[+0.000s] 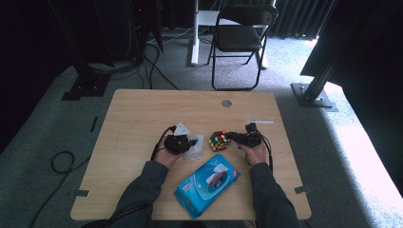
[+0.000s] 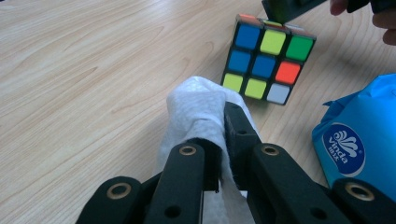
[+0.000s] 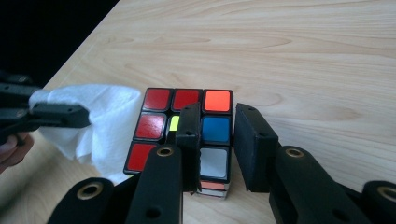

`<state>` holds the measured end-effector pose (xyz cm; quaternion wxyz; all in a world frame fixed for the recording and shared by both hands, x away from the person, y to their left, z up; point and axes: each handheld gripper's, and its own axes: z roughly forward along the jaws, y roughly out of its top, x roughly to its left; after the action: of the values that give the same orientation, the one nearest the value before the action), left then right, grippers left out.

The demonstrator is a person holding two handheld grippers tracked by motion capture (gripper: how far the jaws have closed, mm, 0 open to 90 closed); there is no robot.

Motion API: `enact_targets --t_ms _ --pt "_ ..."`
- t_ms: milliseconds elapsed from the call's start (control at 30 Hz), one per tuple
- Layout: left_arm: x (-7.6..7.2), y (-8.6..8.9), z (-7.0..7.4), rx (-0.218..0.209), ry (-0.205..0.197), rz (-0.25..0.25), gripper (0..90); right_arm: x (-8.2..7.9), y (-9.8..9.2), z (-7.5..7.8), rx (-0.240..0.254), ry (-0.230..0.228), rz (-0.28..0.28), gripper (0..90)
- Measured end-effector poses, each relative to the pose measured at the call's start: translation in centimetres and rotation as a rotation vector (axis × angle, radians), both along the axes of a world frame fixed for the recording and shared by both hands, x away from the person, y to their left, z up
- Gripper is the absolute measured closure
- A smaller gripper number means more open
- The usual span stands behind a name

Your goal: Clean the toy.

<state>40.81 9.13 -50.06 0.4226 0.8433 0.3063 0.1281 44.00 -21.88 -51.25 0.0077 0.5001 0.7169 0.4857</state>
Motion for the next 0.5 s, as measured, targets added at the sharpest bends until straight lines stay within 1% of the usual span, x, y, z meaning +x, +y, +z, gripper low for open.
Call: enact_targets --t_ms 133,300,433,500 --pt "0.0 -0.1 0.0 0.002 0.001 -0.002 86.0 0.2 -0.5 -0.1 -0.006 0.002 -0.045 74.4" --pt "0.0 -0.1 0.0 0.0 0.0 -0.003 85.8 0.6 -1.5 -0.5 -0.012 0.023 -0.09 69.9" --pt "0.0 -0.2 0.0 -0.001 0.0 -0.004 85.7 0.7 -1.8 -0.6 -0.011 0.029 -0.115 67.5" --pt "0.0 -0.2 0.0 0.0 0.0 -0.005 85.6 0.7 -2.0 -0.6 -0.011 0.024 -0.129 67.4"
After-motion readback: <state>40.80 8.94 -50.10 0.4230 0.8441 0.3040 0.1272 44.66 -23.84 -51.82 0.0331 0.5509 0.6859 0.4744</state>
